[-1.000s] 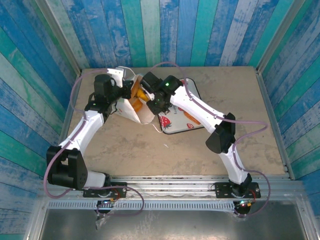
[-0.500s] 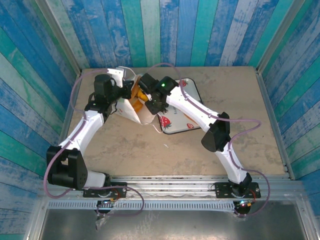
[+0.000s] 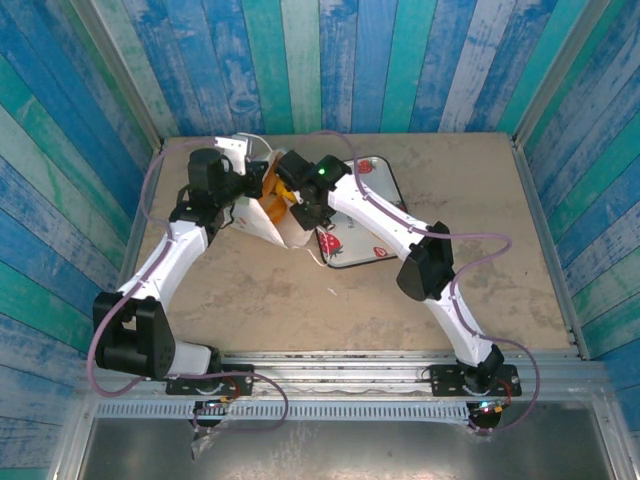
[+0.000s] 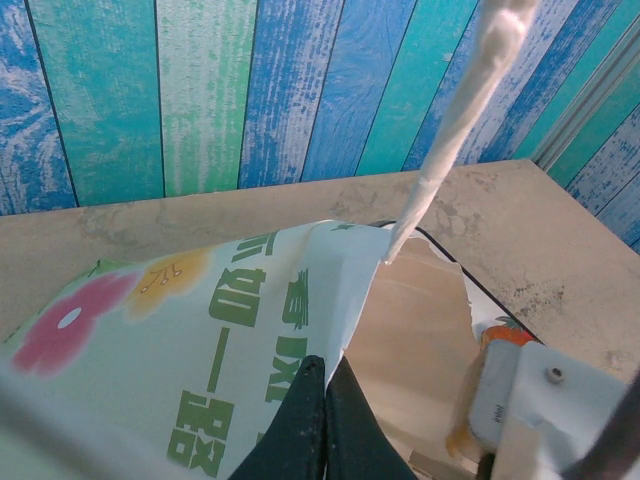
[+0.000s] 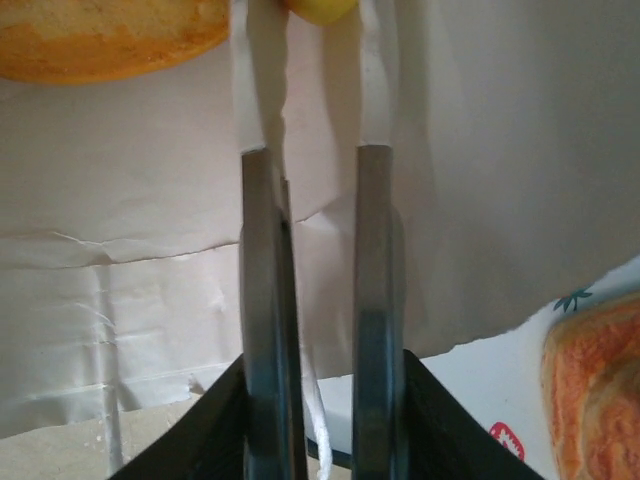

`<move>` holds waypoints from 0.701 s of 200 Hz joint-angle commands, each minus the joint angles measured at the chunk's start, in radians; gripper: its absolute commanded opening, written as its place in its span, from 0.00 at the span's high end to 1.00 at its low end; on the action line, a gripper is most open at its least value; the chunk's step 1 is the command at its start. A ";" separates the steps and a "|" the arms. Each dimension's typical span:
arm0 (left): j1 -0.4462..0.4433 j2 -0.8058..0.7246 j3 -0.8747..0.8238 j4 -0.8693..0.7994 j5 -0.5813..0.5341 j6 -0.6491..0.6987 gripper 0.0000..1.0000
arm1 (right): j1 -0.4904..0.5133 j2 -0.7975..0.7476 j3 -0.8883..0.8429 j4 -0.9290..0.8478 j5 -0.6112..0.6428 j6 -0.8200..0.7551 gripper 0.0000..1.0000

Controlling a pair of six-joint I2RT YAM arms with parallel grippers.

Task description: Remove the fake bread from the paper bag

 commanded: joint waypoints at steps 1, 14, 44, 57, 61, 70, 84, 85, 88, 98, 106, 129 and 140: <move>-0.001 -0.020 0.032 0.052 0.031 -0.008 1.00 | -0.004 0.005 0.040 -0.004 -0.003 0.000 0.70; -0.001 -0.018 0.032 0.051 0.032 -0.008 1.00 | -0.004 -0.003 0.040 0.000 -0.006 -0.001 0.76; -0.001 -0.011 0.034 0.054 0.027 -0.010 0.99 | -0.004 -0.028 0.034 0.010 -0.012 -0.002 0.84; -0.001 -0.008 0.034 0.055 0.027 -0.011 0.99 | -0.003 -0.042 0.026 0.016 -0.023 -0.004 0.85; -0.001 -0.006 0.034 0.055 0.026 -0.011 0.99 | -0.003 -0.046 0.025 0.018 -0.026 -0.003 0.86; -0.001 -0.003 0.034 0.056 0.024 -0.011 0.99 | -0.004 -0.057 0.020 0.020 -0.031 -0.003 0.87; -0.001 0.001 0.035 0.055 0.023 -0.012 0.99 | -0.003 -0.072 0.015 0.021 -0.045 -0.001 0.91; -0.001 0.001 0.035 0.055 0.023 -0.011 0.99 | -0.003 -0.073 0.015 0.022 -0.047 -0.002 0.92; -0.001 0.002 0.035 0.056 0.021 -0.012 0.99 | -0.004 -0.077 0.014 0.023 -0.051 -0.001 0.93; -0.001 0.004 0.037 0.056 0.018 -0.012 0.99 | -0.004 -0.091 0.008 0.023 -0.065 0.001 0.98; -0.001 0.005 0.038 0.056 0.016 -0.014 0.99 | -0.003 -0.103 -0.001 0.026 -0.079 0.000 0.99; -0.001 0.007 0.038 0.059 0.007 -0.017 0.99 | -0.005 -0.150 -0.043 0.039 -0.122 0.001 1.00; -0.001 0.010 0.040 0.057 0.002 -0.020 0.99 | -0.003 -0.175 -0.075 0.047 -0.145 0.001 0.99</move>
